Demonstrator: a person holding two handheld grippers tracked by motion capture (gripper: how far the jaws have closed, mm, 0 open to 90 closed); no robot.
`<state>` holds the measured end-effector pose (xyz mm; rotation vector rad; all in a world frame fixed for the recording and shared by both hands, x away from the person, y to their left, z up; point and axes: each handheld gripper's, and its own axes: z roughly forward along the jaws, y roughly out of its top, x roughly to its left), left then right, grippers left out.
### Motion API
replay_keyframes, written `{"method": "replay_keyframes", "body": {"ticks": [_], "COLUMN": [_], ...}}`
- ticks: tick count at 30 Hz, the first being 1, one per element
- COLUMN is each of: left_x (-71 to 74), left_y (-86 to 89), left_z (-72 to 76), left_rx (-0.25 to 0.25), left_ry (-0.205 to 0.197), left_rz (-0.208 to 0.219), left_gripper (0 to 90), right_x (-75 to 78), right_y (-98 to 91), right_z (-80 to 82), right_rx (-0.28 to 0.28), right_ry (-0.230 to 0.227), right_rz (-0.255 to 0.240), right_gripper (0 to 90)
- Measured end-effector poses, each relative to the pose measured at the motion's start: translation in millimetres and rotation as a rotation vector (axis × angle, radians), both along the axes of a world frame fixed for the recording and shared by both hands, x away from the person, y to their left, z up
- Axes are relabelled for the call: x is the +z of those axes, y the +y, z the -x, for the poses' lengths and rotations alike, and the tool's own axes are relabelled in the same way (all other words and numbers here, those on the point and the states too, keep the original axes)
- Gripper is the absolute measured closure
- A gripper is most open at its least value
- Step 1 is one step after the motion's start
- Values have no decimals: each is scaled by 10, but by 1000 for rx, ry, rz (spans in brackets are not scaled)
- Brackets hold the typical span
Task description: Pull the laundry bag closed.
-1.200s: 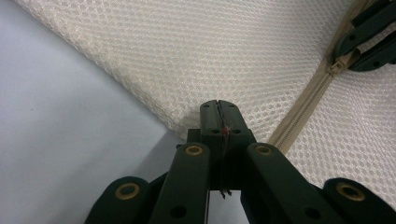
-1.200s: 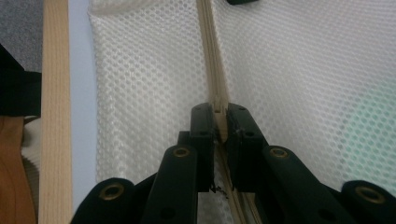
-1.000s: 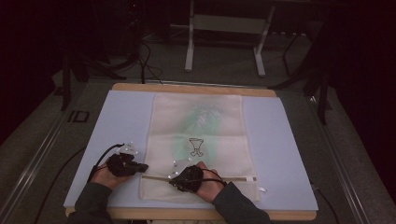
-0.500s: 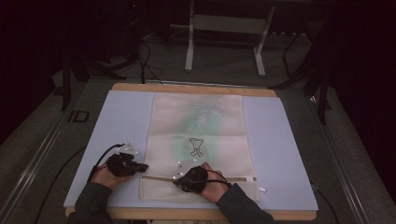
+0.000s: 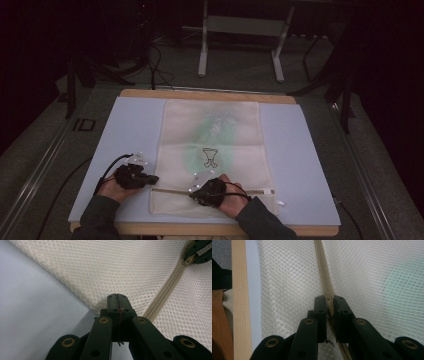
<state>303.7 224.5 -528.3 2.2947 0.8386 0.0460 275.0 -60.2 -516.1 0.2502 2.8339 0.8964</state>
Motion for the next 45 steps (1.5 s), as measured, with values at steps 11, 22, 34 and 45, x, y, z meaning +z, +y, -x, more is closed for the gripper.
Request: {"method": "replay_keyframes", "body": {"ticks": [11,22,34,45], "left_x": [0,0,0,-1], "left_y": [0,-1,1,2], "left_z": [0,1,1,0], "left_rx": [2,4,4,4], "left_ry": [1,3,3,3], "left_rz": [0,1,1,2], "left_gripper": [900,900,900,900], "right_x": [1,1,-2,-5], "right_y": [-102,-198,-282,-359], "right_z": [4,8,12,17], "right_rx": [-16,-26,-38,-53], "right_ry": [1,3,1,4], "right_rz": [5,8,6,4], "right_gripper": [822,822,822,822]}}
